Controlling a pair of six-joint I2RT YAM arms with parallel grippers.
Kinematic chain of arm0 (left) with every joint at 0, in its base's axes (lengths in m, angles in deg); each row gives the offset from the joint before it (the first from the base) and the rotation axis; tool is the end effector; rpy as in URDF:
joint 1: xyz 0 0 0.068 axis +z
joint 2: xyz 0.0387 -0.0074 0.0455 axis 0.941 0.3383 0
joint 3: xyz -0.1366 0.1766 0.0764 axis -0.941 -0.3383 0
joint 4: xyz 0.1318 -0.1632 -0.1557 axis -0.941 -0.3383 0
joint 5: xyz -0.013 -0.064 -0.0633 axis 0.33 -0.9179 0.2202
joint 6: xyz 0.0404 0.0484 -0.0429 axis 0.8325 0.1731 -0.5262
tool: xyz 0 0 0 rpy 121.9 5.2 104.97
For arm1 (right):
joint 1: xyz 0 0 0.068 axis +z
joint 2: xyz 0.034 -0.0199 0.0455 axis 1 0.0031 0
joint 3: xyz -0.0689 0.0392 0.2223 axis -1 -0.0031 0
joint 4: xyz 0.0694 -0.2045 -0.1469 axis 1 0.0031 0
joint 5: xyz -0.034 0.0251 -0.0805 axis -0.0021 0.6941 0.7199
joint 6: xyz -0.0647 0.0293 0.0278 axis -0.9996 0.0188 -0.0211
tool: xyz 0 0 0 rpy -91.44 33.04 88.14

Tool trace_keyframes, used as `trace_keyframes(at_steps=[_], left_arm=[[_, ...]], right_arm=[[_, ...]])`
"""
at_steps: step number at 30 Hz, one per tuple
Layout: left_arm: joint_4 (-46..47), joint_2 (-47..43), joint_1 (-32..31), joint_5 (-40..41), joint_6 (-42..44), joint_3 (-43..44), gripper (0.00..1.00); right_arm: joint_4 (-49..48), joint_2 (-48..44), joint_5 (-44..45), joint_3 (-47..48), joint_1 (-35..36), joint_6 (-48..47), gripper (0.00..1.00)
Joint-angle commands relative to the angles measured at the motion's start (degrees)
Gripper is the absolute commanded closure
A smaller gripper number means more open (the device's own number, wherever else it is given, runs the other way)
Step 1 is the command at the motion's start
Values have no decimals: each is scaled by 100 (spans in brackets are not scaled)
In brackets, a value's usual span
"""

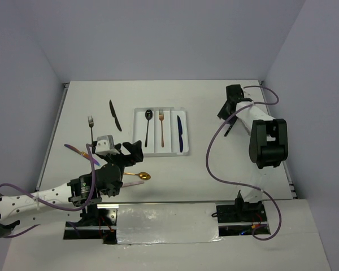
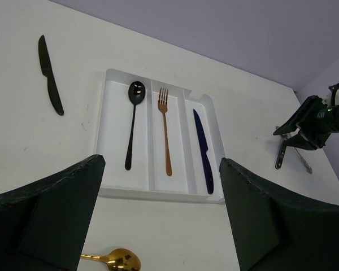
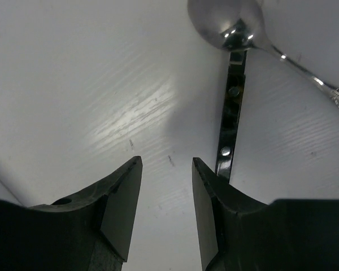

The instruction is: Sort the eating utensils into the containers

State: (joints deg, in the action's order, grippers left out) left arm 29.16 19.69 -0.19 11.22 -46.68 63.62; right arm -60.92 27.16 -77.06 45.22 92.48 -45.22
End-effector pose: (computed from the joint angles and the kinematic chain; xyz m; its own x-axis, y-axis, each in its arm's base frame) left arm 0.1217 -0.1625 0.2752 -0.0395 -0.5566 -0.8298 0.0111 0.8302 -0.5574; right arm 0.4014 0.0060 0.1377 -0.6625 0.5168 -0.5423 0.5173 0.8392 0.1679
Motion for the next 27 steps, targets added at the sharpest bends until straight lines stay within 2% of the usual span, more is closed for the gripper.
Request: trace_keyframes(at_steps=[1,4,5,7,10,11,12,16,18,22,27], left_arm=[[163,-46,10,42,-45,-2,4],[225,-2,10,51,-10,-19,4],[242,15,10,59,25,-20,4],[243,77,10,77,34,15,4],[181,112,10,86,-1,42,4],[172,103,10,86,-19,42,4],[181,95,19,60,-10,25,4],[190,-28,10,95,16,-37,4],[304,-64,10,68,51,-98,3],[269,50,10,33,43,-11,4],[216,156,10,42,43,42,4]], right_arm=[[147,151,-39,511,-222,-48,52],[-98,231,-529,731,-590,-749,52],[-230,170,-766,722,-634,-1370,52],[-851,13,-1057,460,-800,-1901,53],[-1258,-138,-2110,283,-1117,-2822,54],[-1268,-138,-2235,283,-1135,-2826,54],[-1234,-112,-2193,344,-1136,-3392,54],[-768,-41,-1701,669,-1136,-4556,54],[-820,-268,-1849,522,-1136,-5247,57],[-1497,-612,-2374,-33,-1144,-5796,57],[-759,63,-2351,555,-1443,-5964,58]])
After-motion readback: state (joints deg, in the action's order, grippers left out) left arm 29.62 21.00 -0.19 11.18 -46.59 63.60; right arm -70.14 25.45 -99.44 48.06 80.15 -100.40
